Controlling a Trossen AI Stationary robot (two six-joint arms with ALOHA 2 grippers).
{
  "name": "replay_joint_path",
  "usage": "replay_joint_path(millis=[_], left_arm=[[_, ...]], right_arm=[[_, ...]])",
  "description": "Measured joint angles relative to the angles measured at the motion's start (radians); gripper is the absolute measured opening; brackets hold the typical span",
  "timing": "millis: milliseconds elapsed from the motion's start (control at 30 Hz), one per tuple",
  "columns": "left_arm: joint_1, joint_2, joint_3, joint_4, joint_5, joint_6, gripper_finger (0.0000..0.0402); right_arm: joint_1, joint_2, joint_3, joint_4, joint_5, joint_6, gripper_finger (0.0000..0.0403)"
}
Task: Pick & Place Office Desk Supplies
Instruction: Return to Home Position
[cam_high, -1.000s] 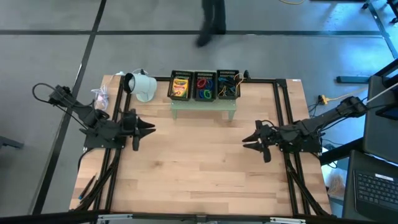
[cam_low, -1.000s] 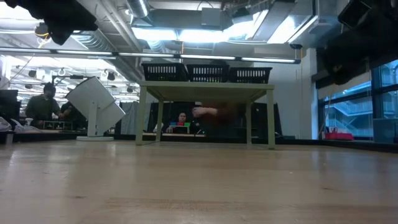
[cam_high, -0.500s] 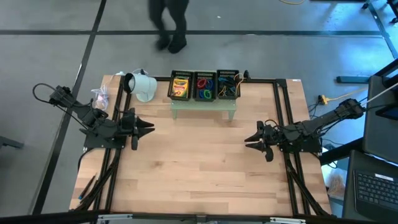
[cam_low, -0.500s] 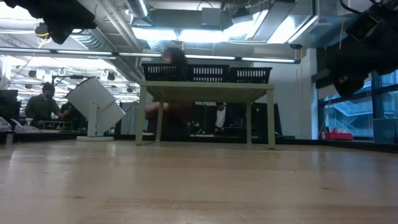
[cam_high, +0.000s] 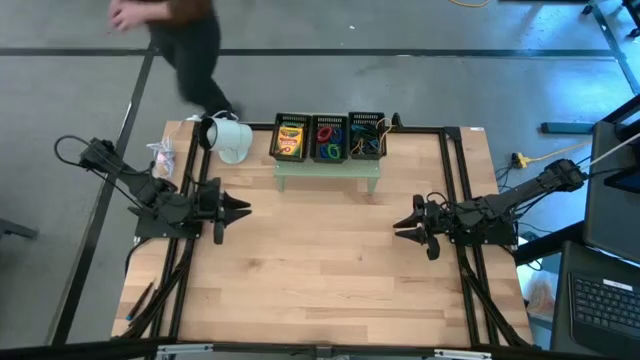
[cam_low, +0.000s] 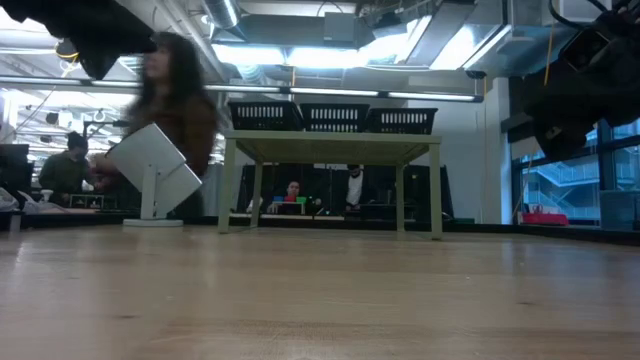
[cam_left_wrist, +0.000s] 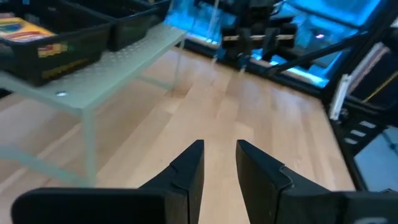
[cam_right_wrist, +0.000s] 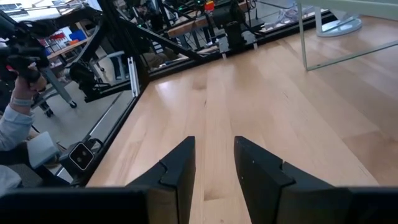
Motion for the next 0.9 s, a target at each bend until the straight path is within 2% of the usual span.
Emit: replay_joint_path(millis=[300,433,733,900], left_arm=[[0.001,-0.072,-0.249,0.448,0.101,0.15,0.0086],[0.002,-0.106,-0.315,0.581,0.142,0.225,0.0086],[0.002,-0.159,-0.335,0.586,0.146,0.265,0.0086],[0.002,-0.154,-0.335,0.526,0.116,0.201,0.0086]], right_arm=[[0.0,0.0,0.0,-0.001,0.0,0.0,0.0115],[0.0,0.0,0.0,-0.001,0.0,0.0,0.0115],[0.0,0.0,0.0,-0.001,0.0,0.001,0.0115],[0.0,0.0,0.0,-0.001,0.0,0.001,0.0115]])
